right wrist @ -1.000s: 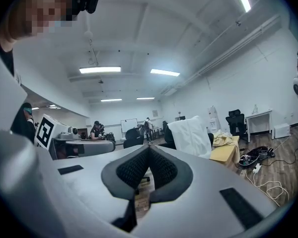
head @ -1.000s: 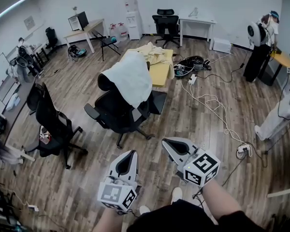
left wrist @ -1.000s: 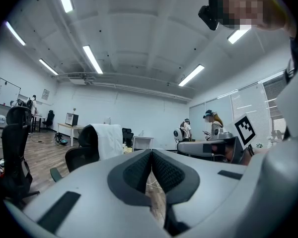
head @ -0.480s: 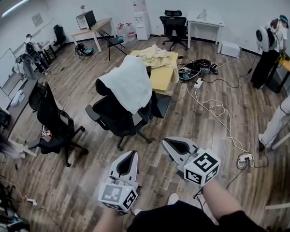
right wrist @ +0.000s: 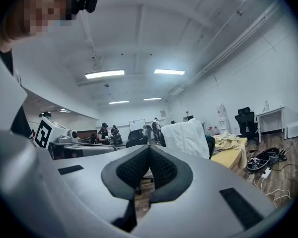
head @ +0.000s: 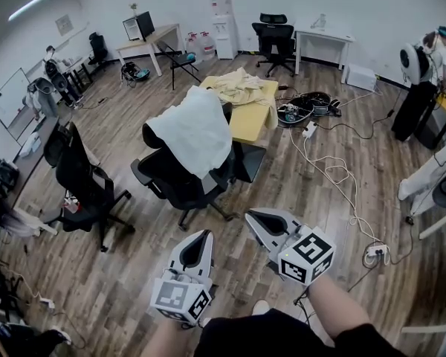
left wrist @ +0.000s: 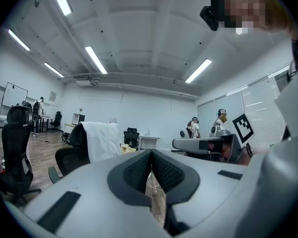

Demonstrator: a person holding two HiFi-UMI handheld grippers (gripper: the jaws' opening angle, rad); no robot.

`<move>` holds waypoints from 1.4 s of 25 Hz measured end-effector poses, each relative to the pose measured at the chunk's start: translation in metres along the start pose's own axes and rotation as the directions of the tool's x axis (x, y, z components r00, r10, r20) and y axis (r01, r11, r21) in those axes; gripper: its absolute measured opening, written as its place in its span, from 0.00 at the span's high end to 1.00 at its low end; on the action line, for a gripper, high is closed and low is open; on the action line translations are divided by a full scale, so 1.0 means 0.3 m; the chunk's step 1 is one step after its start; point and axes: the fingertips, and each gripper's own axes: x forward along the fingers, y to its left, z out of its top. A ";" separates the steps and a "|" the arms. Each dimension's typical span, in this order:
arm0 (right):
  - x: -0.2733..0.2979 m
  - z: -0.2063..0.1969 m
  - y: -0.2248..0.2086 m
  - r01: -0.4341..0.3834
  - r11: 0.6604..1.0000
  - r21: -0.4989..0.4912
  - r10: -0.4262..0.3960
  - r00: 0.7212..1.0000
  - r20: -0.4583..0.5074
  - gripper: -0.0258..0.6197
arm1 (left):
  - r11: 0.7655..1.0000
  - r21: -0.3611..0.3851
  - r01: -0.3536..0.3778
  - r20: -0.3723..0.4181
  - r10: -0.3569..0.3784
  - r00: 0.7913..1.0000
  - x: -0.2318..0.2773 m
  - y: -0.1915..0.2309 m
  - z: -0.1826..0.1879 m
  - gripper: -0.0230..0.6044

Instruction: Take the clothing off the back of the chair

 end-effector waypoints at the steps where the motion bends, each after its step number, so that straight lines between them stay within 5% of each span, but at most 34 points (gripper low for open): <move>1: -0.001 0.003 -0.006 -0.002 1.000 -0.001 0.002 1.000 0.000 0.94 | 1.000 0.001 0.000 0.000 0.000 1.000 0.008 -0.005 0.001 0.93; 21: 0.125 0.045 -0.115 0.012 1.000 -0.001 -0.012 1.000 0.005 0.94 | 1.000 -0.019 0.005 0.022 -0.005 1.000 0.128 0.100 0.028 0.93; 35: 0.422 0.121 -0.242 0.053 0.998 -0.024 -0.052 0.999 0.008 0.94 | 0.999 -0.027 0.031 0.034 -0.030 0.999 0.271 0.358 0.075 0.93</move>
